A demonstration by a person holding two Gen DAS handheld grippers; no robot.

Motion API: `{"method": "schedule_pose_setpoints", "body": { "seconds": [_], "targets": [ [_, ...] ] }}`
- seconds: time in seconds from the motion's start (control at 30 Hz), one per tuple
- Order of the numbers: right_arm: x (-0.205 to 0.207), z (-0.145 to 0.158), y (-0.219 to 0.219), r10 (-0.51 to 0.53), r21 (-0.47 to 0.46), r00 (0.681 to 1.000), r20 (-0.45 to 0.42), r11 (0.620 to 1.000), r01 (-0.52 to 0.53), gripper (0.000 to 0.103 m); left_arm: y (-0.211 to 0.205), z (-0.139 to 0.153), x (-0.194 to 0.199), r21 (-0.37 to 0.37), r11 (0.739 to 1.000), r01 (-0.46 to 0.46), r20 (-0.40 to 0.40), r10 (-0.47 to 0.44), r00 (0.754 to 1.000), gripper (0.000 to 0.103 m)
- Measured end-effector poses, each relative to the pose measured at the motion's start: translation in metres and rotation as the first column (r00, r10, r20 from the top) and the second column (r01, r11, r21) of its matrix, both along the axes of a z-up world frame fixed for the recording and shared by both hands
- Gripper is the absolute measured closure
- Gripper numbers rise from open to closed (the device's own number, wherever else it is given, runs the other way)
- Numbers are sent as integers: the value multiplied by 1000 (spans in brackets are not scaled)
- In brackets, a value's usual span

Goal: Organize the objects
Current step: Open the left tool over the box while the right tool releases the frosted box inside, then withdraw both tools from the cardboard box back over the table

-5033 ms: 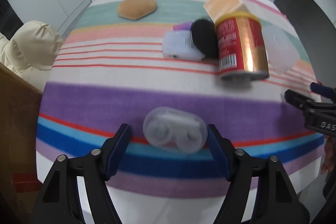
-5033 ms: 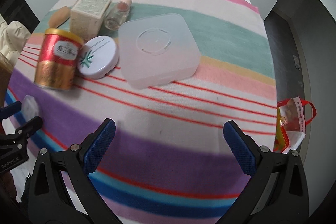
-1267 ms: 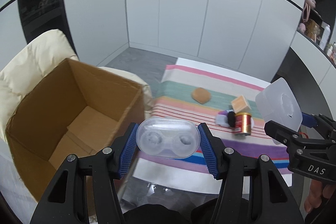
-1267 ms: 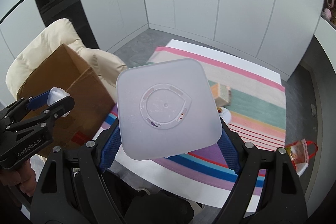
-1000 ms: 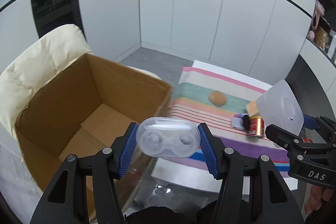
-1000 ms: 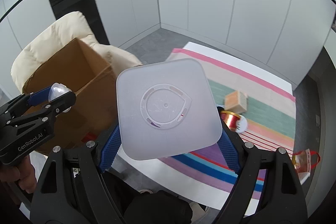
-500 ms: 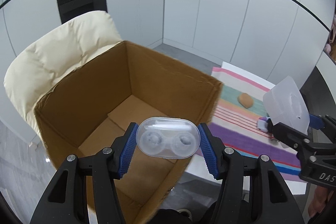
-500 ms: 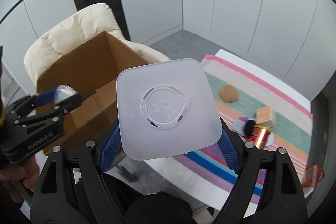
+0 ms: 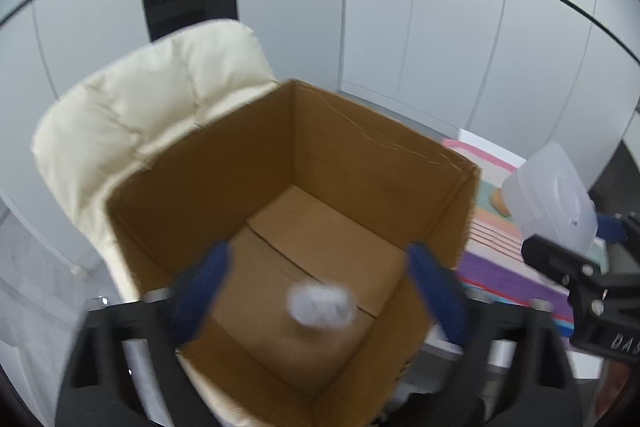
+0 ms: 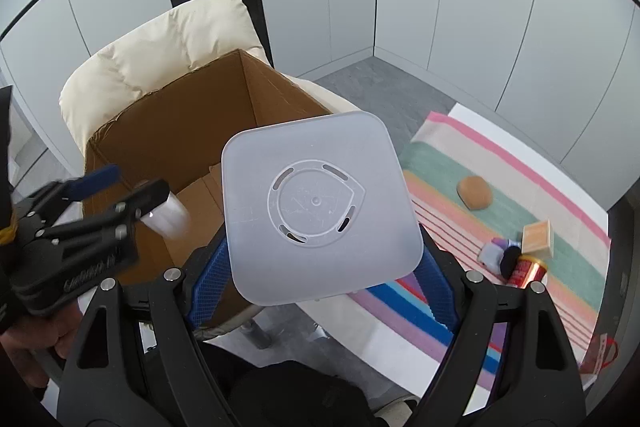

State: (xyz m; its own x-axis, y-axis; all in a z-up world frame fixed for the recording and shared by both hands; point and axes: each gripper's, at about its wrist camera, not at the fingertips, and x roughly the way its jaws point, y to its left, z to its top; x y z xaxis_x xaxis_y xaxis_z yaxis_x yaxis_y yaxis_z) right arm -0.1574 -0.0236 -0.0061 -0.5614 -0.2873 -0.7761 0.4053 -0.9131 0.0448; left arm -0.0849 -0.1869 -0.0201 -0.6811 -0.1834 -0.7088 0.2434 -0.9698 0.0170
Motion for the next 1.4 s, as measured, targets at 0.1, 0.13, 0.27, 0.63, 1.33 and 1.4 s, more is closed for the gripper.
{"method": "schedule_pose_setpoints", "body": {
  "seconds": [0.1,0.13,0.27,0.63,1.33,1.4],
  "targets": [
    [-2,2,-9,13,2,1000,-11,1000,-13,18,-9,6,10,-14,1000,-28,-33,27,999,0],
    [-4,1,-13,22,9,1000,-14,1000,-22,18,-13,8,13,-6,1000,-31,-35,31,999,0],
    [-4,0,-33,60,22,998,-19,998,-60,18,-32,11,25,41,997,-62,-53,65,997,0],
    [-5,-18,-89,152,20,987,41,988,-153,18,-65,15,54,68,989,-128,-64,133,989,0],
    [-10,-15,-87,61,34,998,0,998,-61,0,-76,17,60,61,984,-166,-56,169,984,0],
    [-10,-15,-81,54,37,999,-5,998,-54,0,-72,19,58,41,987,-155,-63,157,986,0]
  ]
}}
